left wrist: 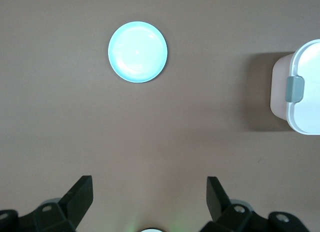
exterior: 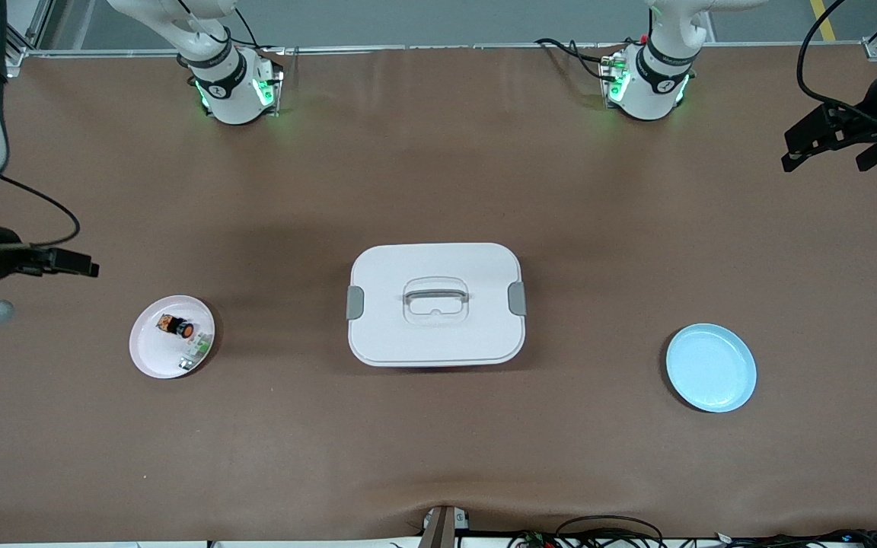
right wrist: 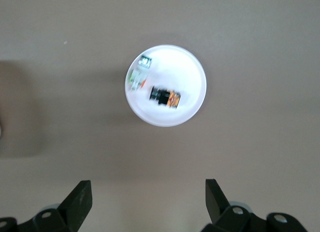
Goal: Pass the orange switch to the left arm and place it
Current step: 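Move the right gripper toward the white plate with switches, then lower the right gripper over the orange switch on the white plate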
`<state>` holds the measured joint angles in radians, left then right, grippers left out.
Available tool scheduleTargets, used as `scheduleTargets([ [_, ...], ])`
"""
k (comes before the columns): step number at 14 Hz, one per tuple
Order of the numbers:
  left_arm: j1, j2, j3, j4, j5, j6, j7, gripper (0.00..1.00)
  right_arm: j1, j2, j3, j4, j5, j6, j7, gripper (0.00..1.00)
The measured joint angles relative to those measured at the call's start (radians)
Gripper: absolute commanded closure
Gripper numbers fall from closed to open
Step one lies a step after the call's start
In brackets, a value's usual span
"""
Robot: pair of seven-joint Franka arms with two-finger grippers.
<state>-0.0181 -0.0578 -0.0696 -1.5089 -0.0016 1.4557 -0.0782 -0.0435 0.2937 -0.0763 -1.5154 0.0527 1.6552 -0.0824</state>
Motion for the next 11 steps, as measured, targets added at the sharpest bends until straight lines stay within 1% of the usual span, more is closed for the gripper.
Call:
scheduleTargets([
  [4,0.0,0.001,0.0,0.001,0.0,-0.001,0.0,0.0,-0.011,0.099,-0.002,-0.075,-0.002,0.206,0.0,0.0],
  [8,0.0,0.002,0.0,0.002,0.0,-0.001,0.0,0.0,-0.03,0.206,-0.002,-0.102,-0.001,0.305,0.006,0.0],
  [11,0.0,0.002,0.001,0.004,0.0,-0.001,0.0,0.0,-0.031,0.262,-0.001,-0.104,0.0,0.347,0.083,0.0],
])
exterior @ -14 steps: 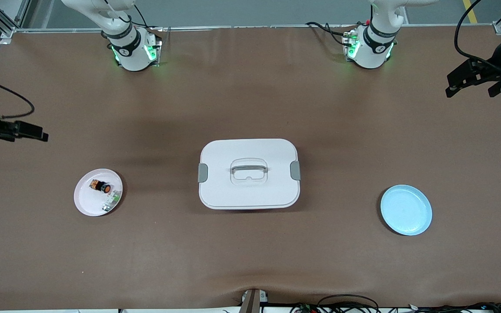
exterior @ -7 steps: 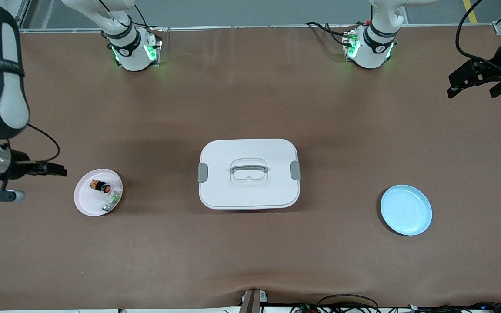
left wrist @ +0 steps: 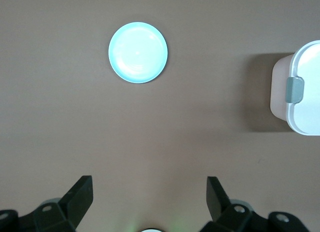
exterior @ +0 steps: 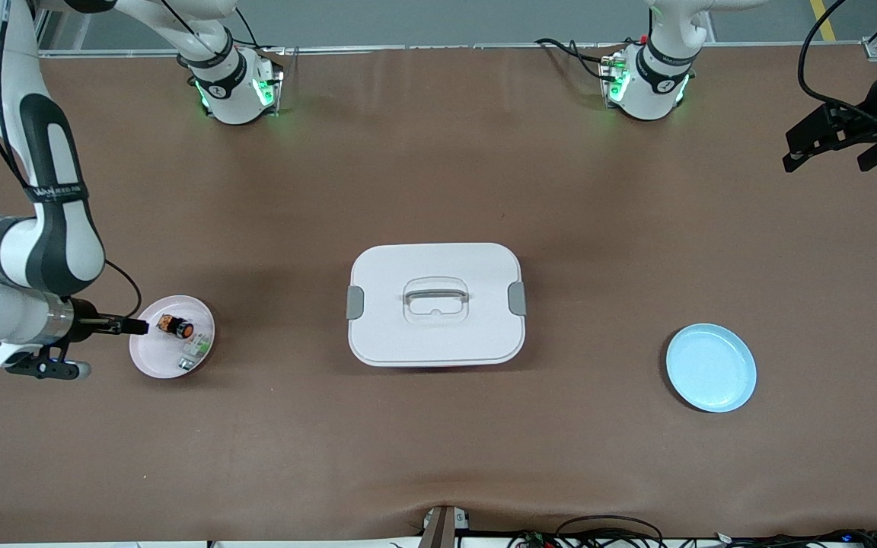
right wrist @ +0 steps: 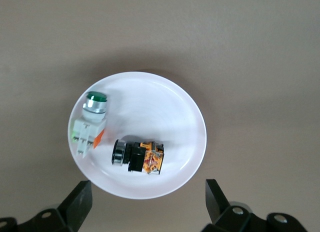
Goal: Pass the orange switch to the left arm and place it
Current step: 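Lower the right gripper over the orange switch on the white plate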
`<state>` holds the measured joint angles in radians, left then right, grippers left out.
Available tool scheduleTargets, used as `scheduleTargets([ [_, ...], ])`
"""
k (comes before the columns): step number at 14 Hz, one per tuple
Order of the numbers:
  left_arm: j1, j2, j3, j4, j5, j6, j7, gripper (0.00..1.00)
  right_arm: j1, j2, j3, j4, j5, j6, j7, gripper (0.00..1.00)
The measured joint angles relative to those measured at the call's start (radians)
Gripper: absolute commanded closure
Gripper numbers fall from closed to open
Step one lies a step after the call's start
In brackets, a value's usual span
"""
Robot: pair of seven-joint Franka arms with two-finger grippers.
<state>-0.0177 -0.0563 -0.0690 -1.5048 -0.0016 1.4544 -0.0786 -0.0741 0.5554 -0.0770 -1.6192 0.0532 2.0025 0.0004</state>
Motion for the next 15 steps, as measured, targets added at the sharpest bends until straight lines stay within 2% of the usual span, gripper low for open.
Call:
scheduleTargets([
  [7,0.0,0.001,0.0,0.0,0.0,0.0,0.0,0.0,0.002,0.064,0.006,-0.008,0.004,0.041,0.117,0.0],
  [10,0.0,0.002,-0.001,0.0,0.0,-0.001,0.0,0.0,0.006,0.071,0.01,-0.042,0.004,0.098,0.129,0.0],
  [15,-0.002,0.002,-0.002,0.0,0.0,-0.001,0.0,0.0,0.019,0.079,0.014,-0.055,0.004,0.111,0.132,0.0],
])
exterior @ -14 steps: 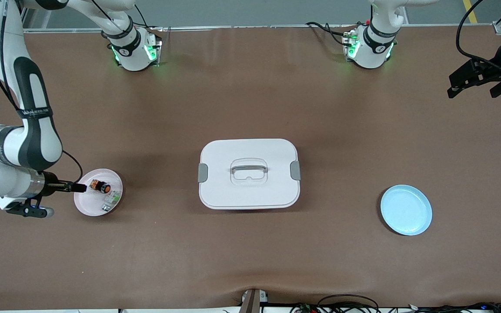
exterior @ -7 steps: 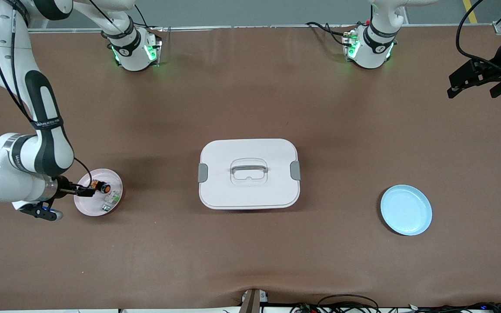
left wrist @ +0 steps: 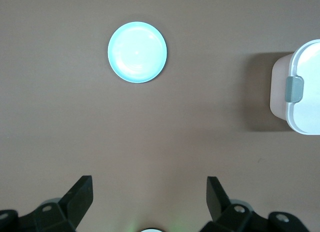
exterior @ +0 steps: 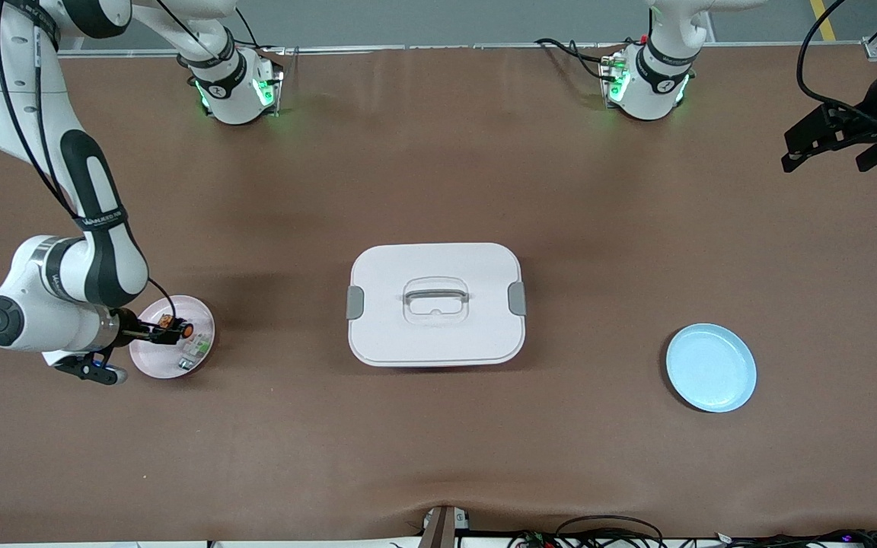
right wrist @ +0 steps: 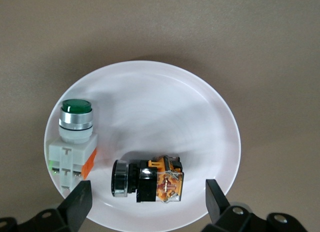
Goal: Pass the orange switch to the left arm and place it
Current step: 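Lower the right gripper over the orange switch on the white plate, then close the right gripper on the orange switch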
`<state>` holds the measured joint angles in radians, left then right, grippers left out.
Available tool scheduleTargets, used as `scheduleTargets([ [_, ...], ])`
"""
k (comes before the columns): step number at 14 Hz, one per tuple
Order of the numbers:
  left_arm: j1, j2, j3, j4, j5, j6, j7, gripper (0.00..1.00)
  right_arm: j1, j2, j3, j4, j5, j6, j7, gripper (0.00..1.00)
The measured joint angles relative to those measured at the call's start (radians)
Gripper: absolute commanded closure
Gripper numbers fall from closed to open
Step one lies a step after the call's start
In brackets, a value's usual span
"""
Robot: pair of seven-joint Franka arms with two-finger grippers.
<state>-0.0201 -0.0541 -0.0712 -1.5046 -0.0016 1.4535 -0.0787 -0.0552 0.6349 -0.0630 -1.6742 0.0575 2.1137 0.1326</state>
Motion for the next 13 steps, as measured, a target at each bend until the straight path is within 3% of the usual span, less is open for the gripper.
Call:
scheduleTargets([
  [13,-0.008,0.041,-0.005,-0.001,0.0,0.002,0.0,0.0,0.001,0.004,0.0,-0.076,0.0,0.056,0.0,0.0],
])
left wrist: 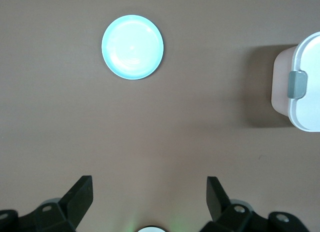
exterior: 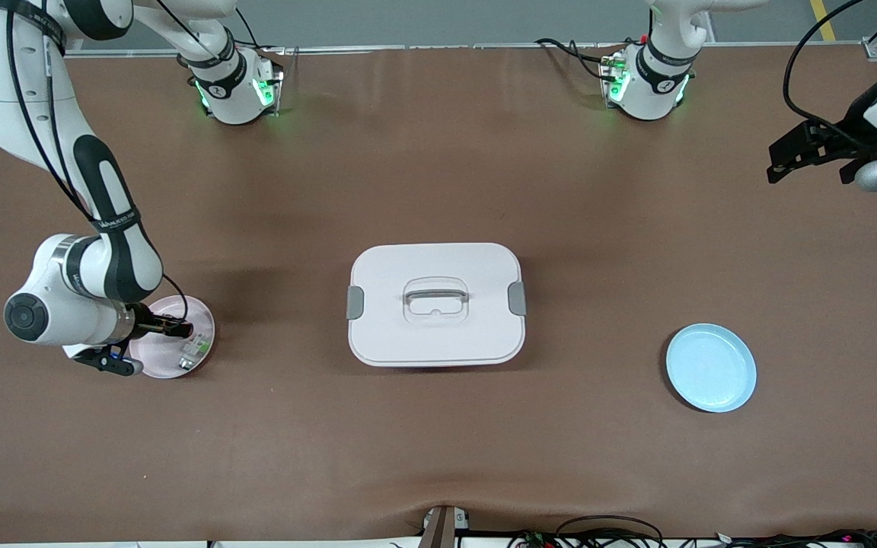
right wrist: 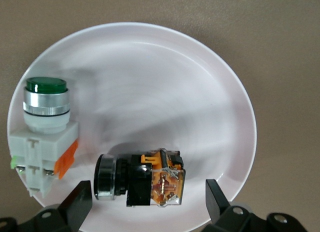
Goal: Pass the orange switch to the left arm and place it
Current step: 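Close the right gripper on the orange switch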
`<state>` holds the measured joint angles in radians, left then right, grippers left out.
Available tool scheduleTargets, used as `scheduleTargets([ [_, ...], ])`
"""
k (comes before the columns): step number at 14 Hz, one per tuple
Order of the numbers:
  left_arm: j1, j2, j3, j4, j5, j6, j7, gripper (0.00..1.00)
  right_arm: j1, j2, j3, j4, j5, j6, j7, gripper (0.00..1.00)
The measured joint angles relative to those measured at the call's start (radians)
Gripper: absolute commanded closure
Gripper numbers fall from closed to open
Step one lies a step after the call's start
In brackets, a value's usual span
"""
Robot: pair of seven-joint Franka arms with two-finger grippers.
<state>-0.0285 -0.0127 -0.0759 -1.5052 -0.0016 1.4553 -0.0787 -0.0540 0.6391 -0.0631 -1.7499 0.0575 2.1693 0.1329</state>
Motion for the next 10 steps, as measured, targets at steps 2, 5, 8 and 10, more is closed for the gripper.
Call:
scheduleTargets([
  [2,0.0,0.005,0.0,0.0,0.0,0.001,0.0,0.0,0.0,0.0,0.0,-0.001,0.0,0.011,0.0,0.0],
  [5,0.0,0.006,0.0,0.001,0.0,0.003,0.0,0.0,0.0,0.003,0.001,-0.005,0.0,0.039,0.0,0.0],
  [8,0.001,0.01,0.0,0.001,0.0,0.007,0.0,0.0,0.0,0.008,0.001,-0.029,0.0,0.076,0.0,0.0],
  [10,0.001,0.014,0.0,0.001,0.0,0.016,0.0,0.0,0.001,0.012,0.001,-0.03,0.0,0.082,0.0,0.01],
])
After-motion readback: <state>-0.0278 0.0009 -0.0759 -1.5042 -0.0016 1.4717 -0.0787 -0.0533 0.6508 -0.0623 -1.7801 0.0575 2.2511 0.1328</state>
